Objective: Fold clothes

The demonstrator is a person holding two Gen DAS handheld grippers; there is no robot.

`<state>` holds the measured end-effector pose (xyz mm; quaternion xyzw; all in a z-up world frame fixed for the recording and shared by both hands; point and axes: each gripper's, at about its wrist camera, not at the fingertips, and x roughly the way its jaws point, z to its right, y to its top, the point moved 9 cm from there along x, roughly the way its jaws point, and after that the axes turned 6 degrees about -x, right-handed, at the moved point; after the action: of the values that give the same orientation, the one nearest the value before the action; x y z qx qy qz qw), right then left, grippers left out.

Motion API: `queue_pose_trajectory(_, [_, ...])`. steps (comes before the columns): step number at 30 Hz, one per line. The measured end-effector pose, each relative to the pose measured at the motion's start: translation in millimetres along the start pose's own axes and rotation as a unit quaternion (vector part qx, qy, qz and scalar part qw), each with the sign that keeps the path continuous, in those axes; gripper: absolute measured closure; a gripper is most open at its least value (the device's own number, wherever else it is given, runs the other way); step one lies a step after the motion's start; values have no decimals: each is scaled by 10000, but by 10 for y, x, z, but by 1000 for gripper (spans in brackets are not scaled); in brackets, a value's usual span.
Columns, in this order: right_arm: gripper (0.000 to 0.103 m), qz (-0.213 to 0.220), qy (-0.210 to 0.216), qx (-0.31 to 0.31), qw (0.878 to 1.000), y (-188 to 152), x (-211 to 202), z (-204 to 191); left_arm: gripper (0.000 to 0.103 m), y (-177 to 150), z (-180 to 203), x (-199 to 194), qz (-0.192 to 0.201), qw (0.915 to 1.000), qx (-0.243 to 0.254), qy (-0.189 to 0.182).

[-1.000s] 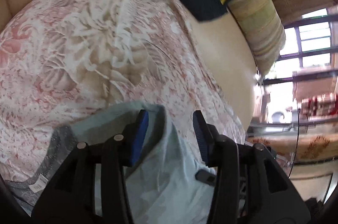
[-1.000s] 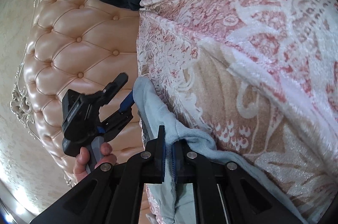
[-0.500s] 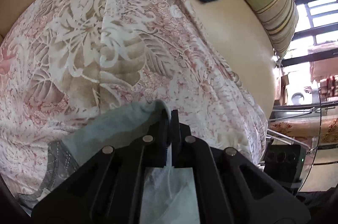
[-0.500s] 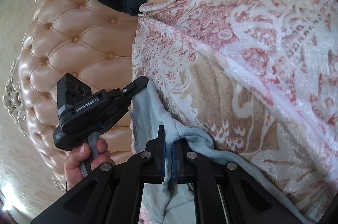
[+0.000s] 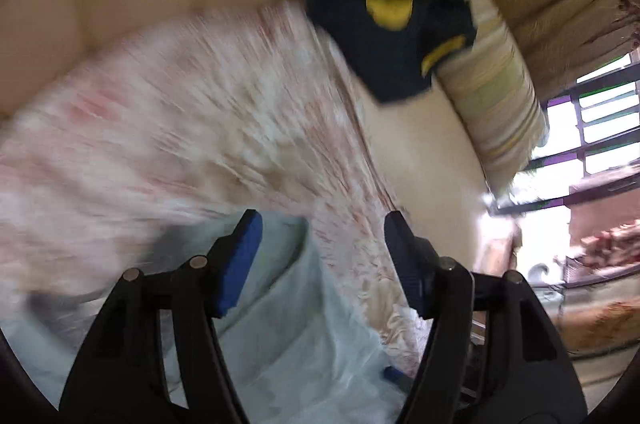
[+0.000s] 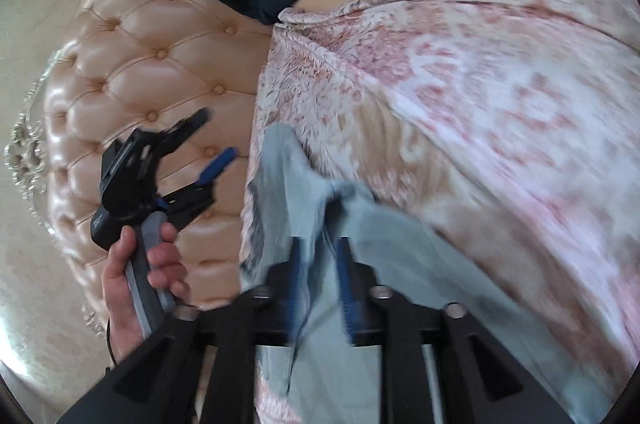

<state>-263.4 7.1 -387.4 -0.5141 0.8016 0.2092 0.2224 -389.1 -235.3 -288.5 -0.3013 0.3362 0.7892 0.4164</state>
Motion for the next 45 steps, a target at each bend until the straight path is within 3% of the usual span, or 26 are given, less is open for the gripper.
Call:
queue_pose_trajectory(1, [39, 91, -81, -163, 9998, -18, -60, 4, 37, 37, -17, -239, 274, 9996, -9, 17])
queue_pose_trajectory(3, [28, 159, -369, -836, 9957, -1, -47, -63, 37, -39, -170, -815, 833, 9965, -7, -25])
queue_pose_trajectory(5, [28, 52, -530, -1622, 9853, -3, 15, -212, 37, -373, -540, -1523, 1517, 9879, -253, 185])
queue_pose_trajectory(7, [28, -171, -523, -2256, 9727, -35, 135, -406, 37, -773, -997, -1977, 1928, 9774, -754, 427])
queue_pose_trajectory(9, [28, -382, -462, -2709, 9608, -76, 271, -588, 37, -1282, -1530, -2249, 2154, 9653, -1454, 238])
queue_pose_trajectory(12, [27, -696, -369, -3373, 9381, -137, 472, -854, 39, -1935, -2175, -2209, 2151, 9440, -2500, -45])
queue_pose_trajectory(14, [27, -903, -306, -3805, 9199, -177, 604, -1027, 40, -2166, -2337, -1990, 2024, 9369, -2832, -318])
queue_pose_trajectory(15, [27, -1011, -297, -3986, 9110, -191, 676, -1096, 40, -2206, -2347, -1873, 1951, 9358, -2903, -436])
queue_pose_trajectory(20, [28, -1477, -1173, -3746, 9078, 13, 1045, -631, 44, -2120, -2098, -1486, 1796, 9335, -2861, -1203])
queue_pose_trajectory(22, [29, -1439, -1023, -3763, 9095, 32, 1022, -615, 44, -2062, -1954, -1345, 1735, 9335, -2763, -1490])
queue_pose_trajectory(24, [29, -1444, -1149, -3946, 9001, -3, 989, -619, 44, -2011, -1830, -1226, 1605, 9379, -2673, -1522])
queue_pose_trajectory(29, [24, -958, -1008, -3790, 9149, 107, 687, -690, 44, -2026, -1864, -1006, 1175, 9452, -2824, -1143])
queue_pose_trajectory(31, [22, -1267, -1074, -3591, 9184, 137, 714, -549, 44, -2029, -1841, -1033, 1128, 9445, -2888, -1089])
queue_pose_trajectory(32, [23, -1381, -1095, -3484, 9206, 161, 707, -496, 44, -2037, -1801, -1119, 1195, 9446, -2854, -1093])
queue_pose_trajectory(35, [22, -895, -820, -3043, 9448, 423, 263, -688, 44, -2118, -1567, -1670, 1779, 9462, -2460, -1122])
queue_pose_trajectory(38, [21, -442, -617, -2837, 9559, 502, -438, -842, 40, -2539, -1220, -2444, 2750, 9455, -1652, -550])
queue_pose_trajectory(41, [16, -252, -681, -3396, 9378, 100, -1059, -896, 33, -3234, -912, -2928, 3322, 9380, -992, -45])
queue_pose_trajectory(43, [16, -353, -779, -3573, 9301, -349, -1323, -861, 30, -3874, -777, -3137, 3589, 9303, -675, 340])
queue_pose_trajectory(45, [16, -381, -752, -3598, 9292, -738, -1625, -737, 30, -4319, -753, -3111, 3458, 9336, -640, 689])
